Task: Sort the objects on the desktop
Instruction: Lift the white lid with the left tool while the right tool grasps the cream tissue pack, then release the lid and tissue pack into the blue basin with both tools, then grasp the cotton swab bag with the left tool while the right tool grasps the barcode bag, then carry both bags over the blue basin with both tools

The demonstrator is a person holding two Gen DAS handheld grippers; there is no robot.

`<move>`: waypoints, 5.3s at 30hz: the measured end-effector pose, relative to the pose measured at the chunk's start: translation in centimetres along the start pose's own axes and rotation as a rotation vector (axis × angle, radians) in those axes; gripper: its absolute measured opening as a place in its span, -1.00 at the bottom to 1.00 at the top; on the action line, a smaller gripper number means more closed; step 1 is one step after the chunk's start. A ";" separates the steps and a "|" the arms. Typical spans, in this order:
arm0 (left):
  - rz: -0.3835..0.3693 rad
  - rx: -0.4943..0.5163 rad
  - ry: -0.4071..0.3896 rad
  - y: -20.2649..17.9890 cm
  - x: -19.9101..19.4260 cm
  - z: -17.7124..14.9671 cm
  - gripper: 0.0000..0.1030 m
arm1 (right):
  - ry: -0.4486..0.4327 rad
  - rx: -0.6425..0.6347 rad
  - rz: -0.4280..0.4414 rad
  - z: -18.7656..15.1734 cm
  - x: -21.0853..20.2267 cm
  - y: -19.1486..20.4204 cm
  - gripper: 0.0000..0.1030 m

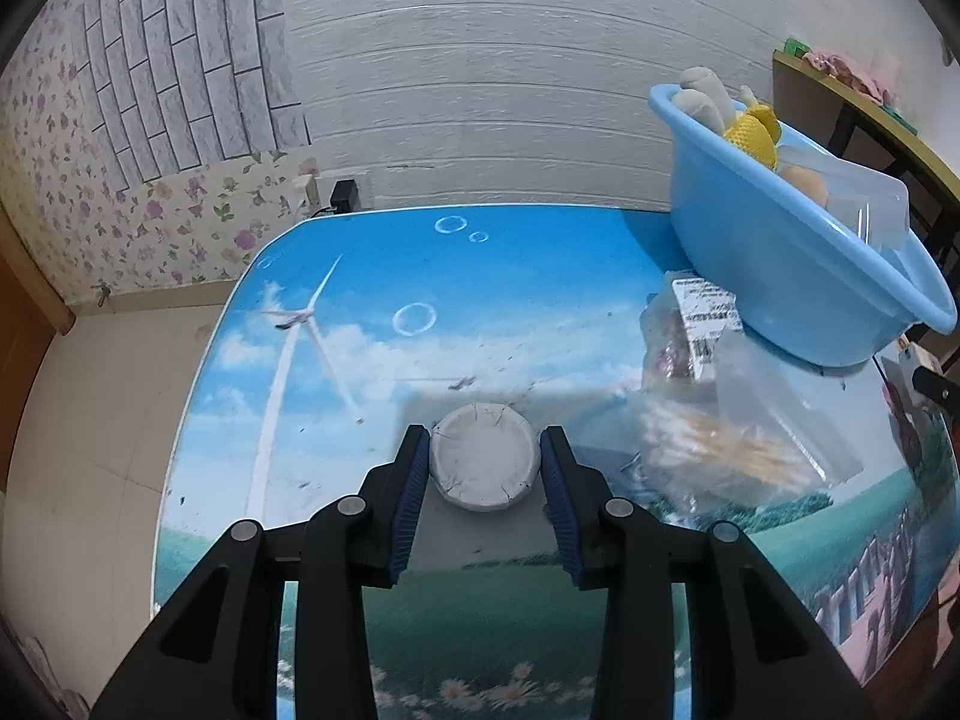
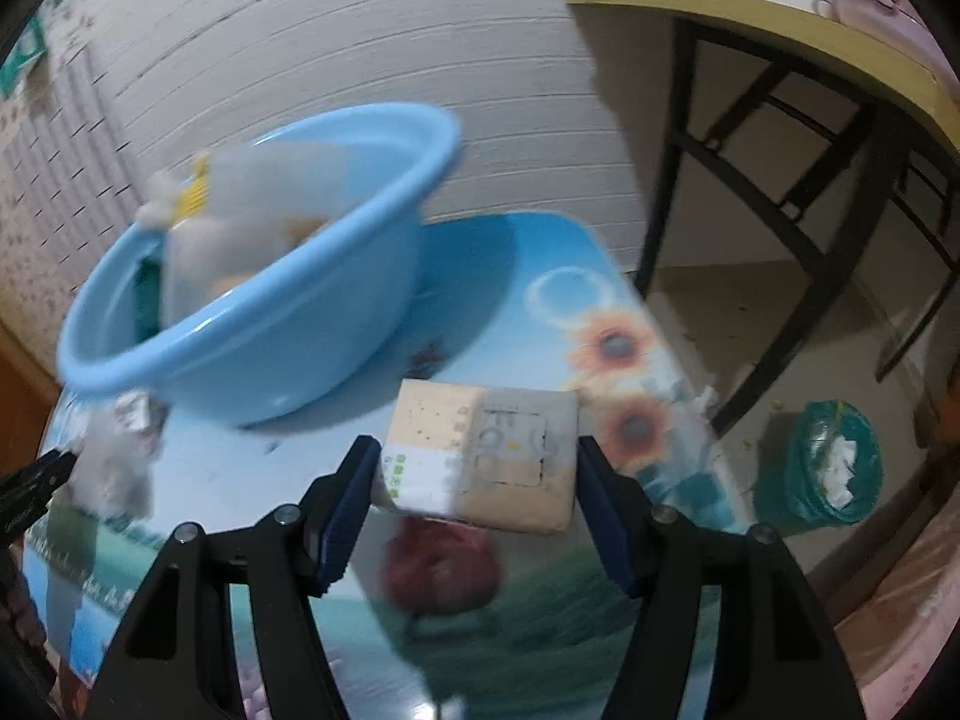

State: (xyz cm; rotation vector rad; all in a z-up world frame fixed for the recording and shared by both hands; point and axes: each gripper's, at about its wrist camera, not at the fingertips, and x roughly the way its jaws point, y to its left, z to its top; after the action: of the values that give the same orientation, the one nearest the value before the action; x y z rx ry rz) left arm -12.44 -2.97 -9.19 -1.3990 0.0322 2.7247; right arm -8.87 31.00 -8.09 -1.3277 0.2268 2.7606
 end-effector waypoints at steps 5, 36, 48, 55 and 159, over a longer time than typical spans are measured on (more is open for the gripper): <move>-0.003 0.014 -0.011 -1.2 -0.4 0.6 -0.29 | -0.010 0.031 0.002 0.8 0.4 -1.0 0.25; -0.222 0.205 -0.117 -14.6 -4.9 10.3 -0.28 | -0.194 -0.061 0.254 8.2 -5.4 2.0 0.25; -0.214 0.236 -0.087 -15.3 -4.0 12.1 0.28 | -0.106 -0.173 0.292 10.3 -2.4 5.0 0.26; -0.201 0.259 -0.130 -13.6 -6.2 11.8 0.57 | -0.116 -0.179 0.332 10.4 -3.8 5.6 0.49; -0.291 0.087 0.004 1.8 -3.6 2.1 -0.35 | 0.079 -0.236 0.299 -3.1 -2.3 19.3 -0.44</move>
State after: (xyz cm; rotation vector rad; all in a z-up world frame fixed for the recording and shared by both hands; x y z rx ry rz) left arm -12.20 -4.82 -5.01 -1.2747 -0.0478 2.4530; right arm -7.52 11.43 -6.24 -1.5783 0.1145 3.0637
